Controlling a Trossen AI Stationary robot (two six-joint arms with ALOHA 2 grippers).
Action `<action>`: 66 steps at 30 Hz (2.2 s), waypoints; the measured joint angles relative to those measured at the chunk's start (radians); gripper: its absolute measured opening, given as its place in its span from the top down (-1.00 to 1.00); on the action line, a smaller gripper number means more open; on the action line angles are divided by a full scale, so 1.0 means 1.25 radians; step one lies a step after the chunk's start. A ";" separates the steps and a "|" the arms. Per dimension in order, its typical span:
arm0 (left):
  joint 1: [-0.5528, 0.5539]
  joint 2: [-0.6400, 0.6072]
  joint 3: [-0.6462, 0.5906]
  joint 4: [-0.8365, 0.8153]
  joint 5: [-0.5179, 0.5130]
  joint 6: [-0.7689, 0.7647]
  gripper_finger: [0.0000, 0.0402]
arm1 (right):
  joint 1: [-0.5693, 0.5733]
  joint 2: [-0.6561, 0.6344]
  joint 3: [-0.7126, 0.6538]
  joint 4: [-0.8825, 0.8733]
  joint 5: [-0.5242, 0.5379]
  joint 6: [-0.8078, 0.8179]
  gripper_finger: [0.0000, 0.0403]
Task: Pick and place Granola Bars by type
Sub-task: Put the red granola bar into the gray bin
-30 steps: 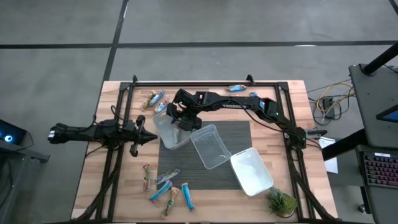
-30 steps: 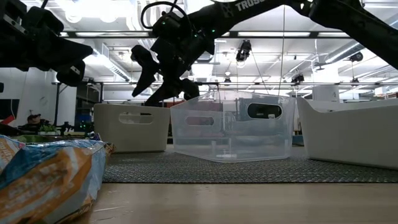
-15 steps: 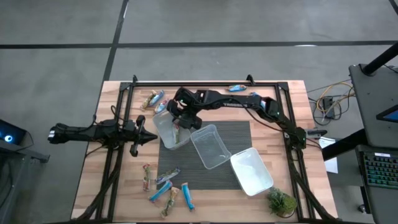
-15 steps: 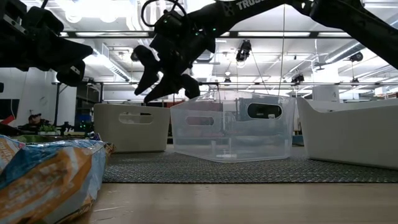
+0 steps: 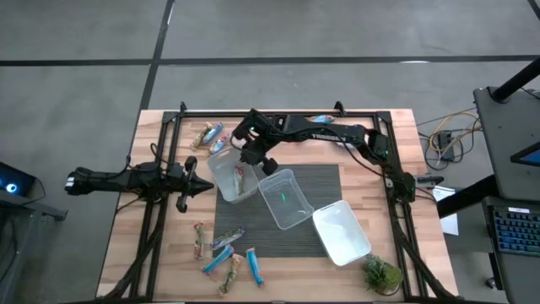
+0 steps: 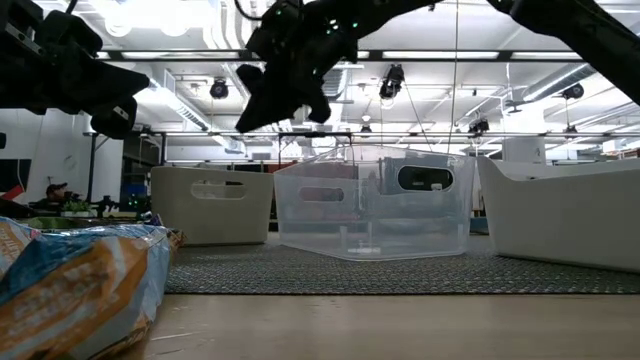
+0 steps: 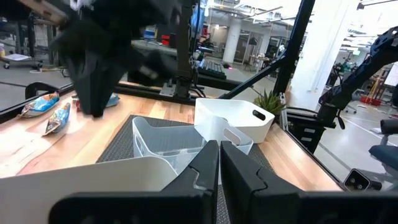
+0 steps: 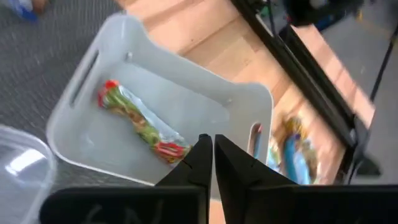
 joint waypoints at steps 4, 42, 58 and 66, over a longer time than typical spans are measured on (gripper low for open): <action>0.000 0.000 0.000 0.000 0.000 0.000 1.00 | -0.010 -0.041 0.000 -0.061 0.000 0.147 0.96; 0.000 0.000 0.000 0.000 0.000 0.000 1.00 | -0.135 -0.558 -0.374 -0.399 0.189 0.613 0.96; 0.000 0.000 0.000 0.000 0.000 0.000 1.00 | -0.268 -0.583 -0.422 -0.405 0.295 0.720 0.96; 0.000 0.000 0.000 0.000 0.000 0.000 1.00 | -0.335 -0.583 -0.444 -0.410 0.295 0.713 0.96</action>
